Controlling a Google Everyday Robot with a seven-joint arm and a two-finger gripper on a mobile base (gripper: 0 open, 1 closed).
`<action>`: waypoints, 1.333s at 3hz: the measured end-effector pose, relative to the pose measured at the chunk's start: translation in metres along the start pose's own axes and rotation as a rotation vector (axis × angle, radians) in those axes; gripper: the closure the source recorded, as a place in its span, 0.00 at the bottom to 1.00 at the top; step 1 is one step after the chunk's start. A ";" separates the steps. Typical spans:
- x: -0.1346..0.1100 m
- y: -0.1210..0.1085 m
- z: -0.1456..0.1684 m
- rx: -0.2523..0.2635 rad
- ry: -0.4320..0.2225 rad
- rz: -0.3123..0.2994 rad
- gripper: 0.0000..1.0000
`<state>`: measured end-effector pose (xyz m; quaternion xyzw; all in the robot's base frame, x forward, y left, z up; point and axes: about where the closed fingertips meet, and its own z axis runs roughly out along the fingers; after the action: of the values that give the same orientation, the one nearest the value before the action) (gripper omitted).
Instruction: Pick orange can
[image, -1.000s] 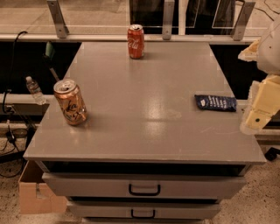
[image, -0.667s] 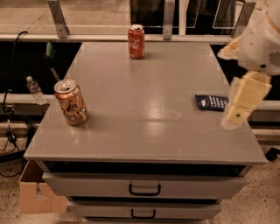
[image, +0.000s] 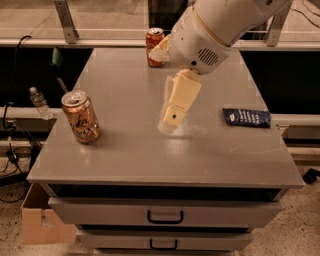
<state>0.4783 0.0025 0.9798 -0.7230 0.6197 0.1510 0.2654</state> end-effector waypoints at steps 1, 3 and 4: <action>0.000 0.000 0.000 0.000 0.000 0.000 0.00; -0.018 -0.033 0.062 -0.013 -0.172 -0.034 0.00; -0.031 -0.047 0.105 -0.047 -0.289 -0.039 0.00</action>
Offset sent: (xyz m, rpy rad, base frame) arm 0.0415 0.0654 -0.0448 0.2126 0.0155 0.0905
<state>0.5304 0.0922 0.9211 -0.7117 0.5571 0.2628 0.3379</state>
